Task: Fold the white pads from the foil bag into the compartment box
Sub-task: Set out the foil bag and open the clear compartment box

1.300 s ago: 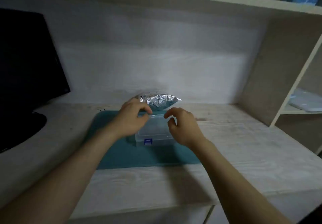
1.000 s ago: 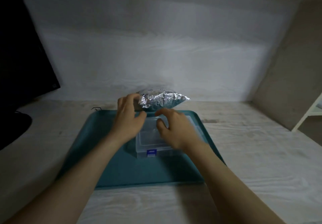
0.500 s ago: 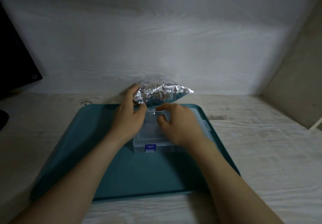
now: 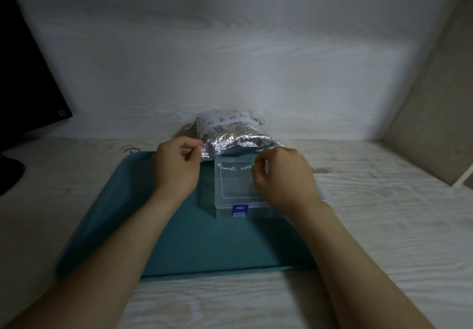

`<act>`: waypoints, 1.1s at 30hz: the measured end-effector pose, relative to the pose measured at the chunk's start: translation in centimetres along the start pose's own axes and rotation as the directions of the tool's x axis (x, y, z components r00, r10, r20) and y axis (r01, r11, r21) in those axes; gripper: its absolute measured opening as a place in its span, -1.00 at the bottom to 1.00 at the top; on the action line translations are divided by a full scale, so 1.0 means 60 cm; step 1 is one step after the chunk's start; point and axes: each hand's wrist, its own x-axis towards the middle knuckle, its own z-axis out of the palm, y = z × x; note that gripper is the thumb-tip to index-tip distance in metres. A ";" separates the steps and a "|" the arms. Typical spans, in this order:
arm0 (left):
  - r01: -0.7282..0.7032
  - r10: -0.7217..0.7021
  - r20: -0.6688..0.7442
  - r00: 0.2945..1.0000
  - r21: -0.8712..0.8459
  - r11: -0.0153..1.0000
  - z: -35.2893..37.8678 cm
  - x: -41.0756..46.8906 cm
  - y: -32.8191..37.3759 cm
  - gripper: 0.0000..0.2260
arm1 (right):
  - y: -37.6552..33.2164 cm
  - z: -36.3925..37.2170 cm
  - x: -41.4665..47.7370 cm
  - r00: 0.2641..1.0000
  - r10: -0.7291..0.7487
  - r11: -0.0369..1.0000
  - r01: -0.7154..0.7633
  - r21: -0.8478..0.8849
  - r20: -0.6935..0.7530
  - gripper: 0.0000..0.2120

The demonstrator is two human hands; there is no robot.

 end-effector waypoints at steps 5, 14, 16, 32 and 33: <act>0.088 -0.116 -0.108 0.987 -0.235 0.968 -0.017 -0.002 0.013 -0.80 | 0.006 -0.008 -0.001 0.997 0.077 0.997 -0.077 -0.007 0.011 -0.81; 0.059 -0.120 -0.375 0.919 -0.169 0.984 -0.044 -0.008 0.031 -0.92 | -0.007 -0.018 -0.012 0.979 -0.082 0.982 0.047 0.181 0.186 -0.51; -0.036 0.037 -0.450 0.892 0.012 0.999 -0.061 -0.008 0.027 -0.91 | -0.014 -0.016 -0.016 0.941 -0.169 0.972 0.109 0.210 0.293 -0.37; -0.466 0.629 0.007 0.778 0.679 0.568 -0.068 -0.071 0.080 -0.91 | -0.012 -0.007 -0.024 0.970 0.010 0.995 0.015 -0.098 0.244 -0.43; -0.522 0.614 0.101 0.782 0.644 0.559 -0.059 -0.077 0.083 -0.90 | -0.006 -0.011 -0.022 0.963 -0.009 0.994 0.038 -0.104 0.269 -0.37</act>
